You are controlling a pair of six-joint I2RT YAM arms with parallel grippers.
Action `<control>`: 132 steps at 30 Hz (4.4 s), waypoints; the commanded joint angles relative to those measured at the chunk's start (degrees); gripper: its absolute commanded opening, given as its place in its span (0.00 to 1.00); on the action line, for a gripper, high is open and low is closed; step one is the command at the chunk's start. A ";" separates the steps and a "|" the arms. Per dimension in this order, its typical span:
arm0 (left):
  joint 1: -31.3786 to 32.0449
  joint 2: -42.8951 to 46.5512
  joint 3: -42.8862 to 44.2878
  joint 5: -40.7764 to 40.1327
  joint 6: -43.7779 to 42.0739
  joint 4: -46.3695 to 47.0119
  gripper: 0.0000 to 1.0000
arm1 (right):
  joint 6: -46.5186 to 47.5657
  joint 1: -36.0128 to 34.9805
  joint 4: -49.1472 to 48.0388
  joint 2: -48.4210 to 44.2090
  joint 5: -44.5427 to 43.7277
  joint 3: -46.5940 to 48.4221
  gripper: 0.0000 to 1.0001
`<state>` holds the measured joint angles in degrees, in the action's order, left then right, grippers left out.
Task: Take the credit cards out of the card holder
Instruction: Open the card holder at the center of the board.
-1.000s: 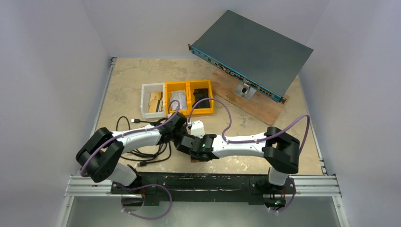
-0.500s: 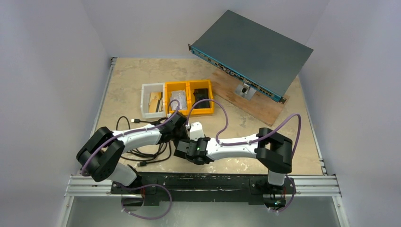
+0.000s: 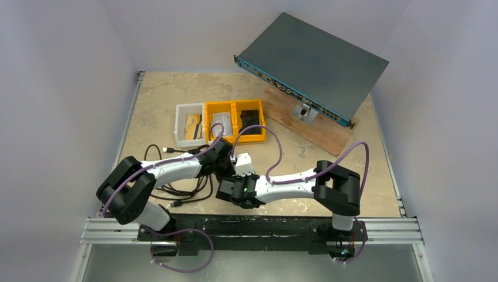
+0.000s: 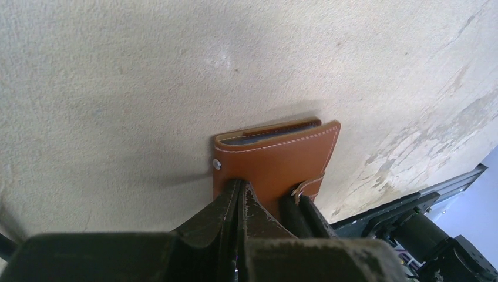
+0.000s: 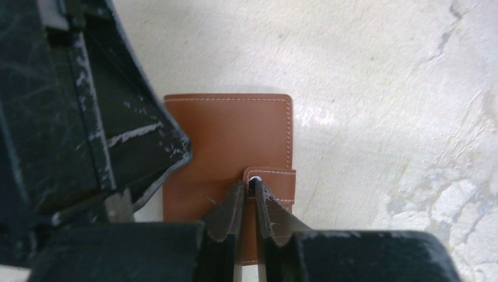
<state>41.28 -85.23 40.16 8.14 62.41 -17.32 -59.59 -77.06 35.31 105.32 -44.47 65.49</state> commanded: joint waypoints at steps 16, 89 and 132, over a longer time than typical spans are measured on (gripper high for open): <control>0.56 -2.38 -2.41 -7.89 -3.61 -5.79 0.00 | -3.60 11.54 -20.94 -13.12 21.42 -20.56 0.00; -2.58 -11.27 -3.25 -1.34 -5.24 0.23 0.00 | 5.57 8.33 -0.08 -4.16 6.34 -1.37 0.34; -8.84 -13.51 -3.69 -0.33 -9.37 -2.80 0.00 | -1.33 7.34 10.57 -5.39 2.54 -3.68 0.00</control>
<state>35.18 -94.08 40.40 25.65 60.16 -4.14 -59.27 -70.52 34.46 101.49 -42.39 62.13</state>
